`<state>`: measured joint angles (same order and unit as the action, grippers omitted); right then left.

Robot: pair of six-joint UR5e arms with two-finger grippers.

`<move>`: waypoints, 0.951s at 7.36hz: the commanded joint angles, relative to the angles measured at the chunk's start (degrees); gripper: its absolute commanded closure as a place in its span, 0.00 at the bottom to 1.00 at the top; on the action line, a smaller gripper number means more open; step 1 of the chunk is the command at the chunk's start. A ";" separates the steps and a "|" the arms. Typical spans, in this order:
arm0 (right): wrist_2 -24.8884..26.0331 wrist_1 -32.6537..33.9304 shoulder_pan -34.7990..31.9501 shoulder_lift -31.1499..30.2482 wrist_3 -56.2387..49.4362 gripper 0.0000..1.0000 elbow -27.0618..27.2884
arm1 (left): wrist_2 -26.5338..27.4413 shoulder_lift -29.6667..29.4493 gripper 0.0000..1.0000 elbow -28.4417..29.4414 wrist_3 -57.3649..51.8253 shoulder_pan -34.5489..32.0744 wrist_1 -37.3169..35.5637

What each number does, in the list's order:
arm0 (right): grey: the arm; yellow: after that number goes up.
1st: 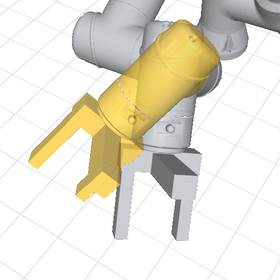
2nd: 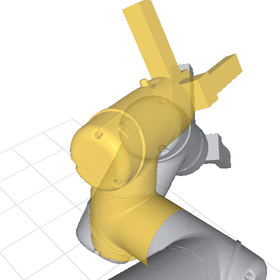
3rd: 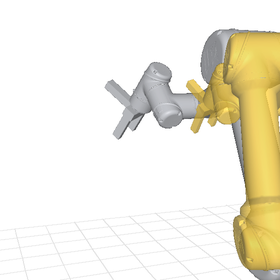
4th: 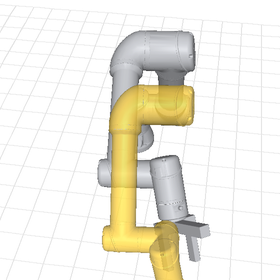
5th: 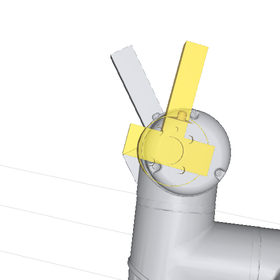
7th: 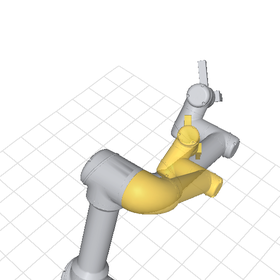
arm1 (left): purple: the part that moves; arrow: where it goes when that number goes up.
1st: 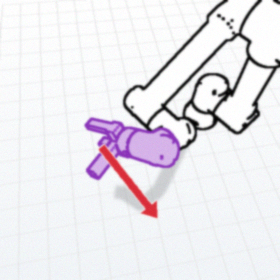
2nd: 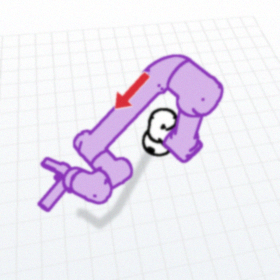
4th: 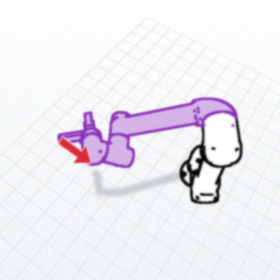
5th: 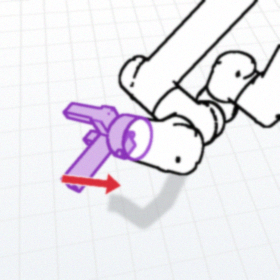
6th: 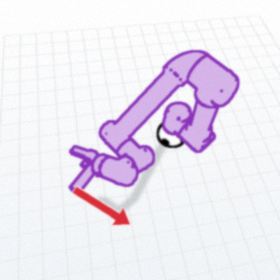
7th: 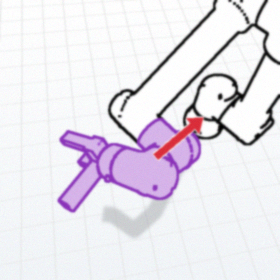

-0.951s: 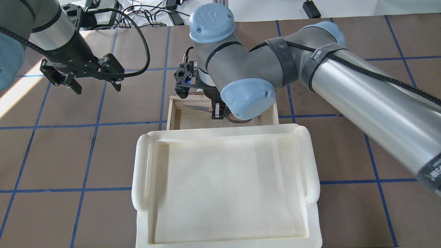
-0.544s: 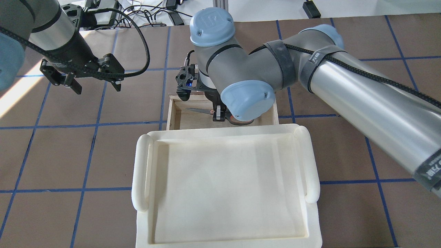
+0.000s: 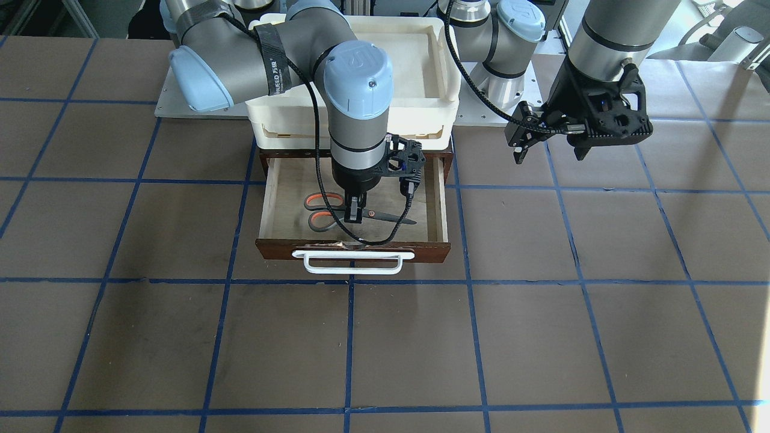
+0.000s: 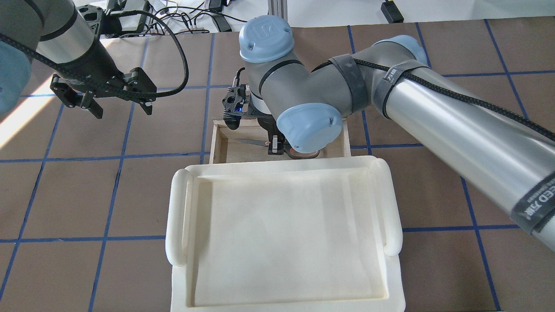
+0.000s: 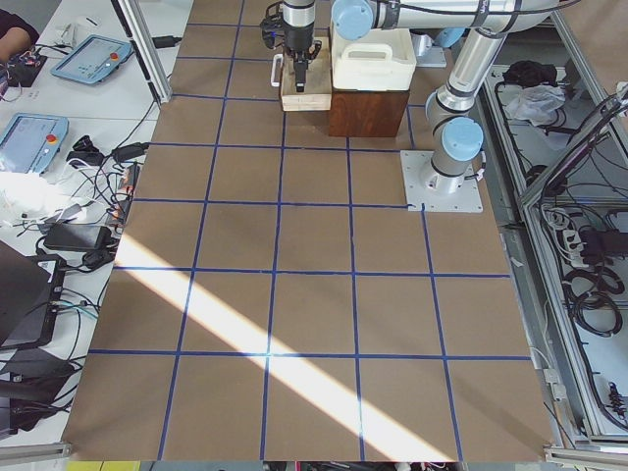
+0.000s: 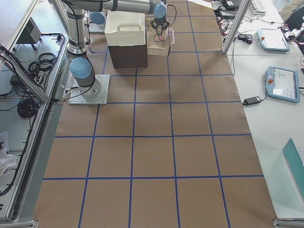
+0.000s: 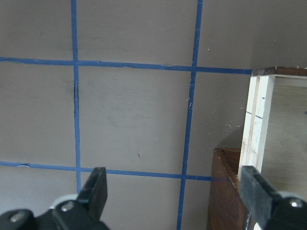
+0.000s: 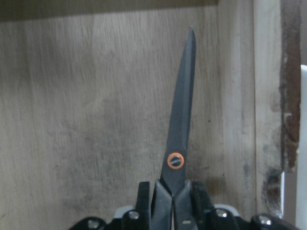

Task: Put scissors in drawer and close it
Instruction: 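Lower the held scissors into the open drawer with the right gripper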

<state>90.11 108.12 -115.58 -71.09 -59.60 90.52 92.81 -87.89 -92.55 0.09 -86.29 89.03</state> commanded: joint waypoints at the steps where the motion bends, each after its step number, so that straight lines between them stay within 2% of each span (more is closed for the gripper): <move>1: -0.02 0.08 0.00 0.51 -0.26 1.00 0.01 | 0.00 0.00 0.00 0.00 0.00 0.06 0.00; 7: -0.46 0.69 0.00 1.75 -0.43 1.00 1.06 | -0.18 0.00 0.00 0.09 0.00 0.07 -0.44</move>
<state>89.86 108.78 -115.58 -69.40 -60.09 91.55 92.65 -87.89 -92.47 0.04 -86.21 88.72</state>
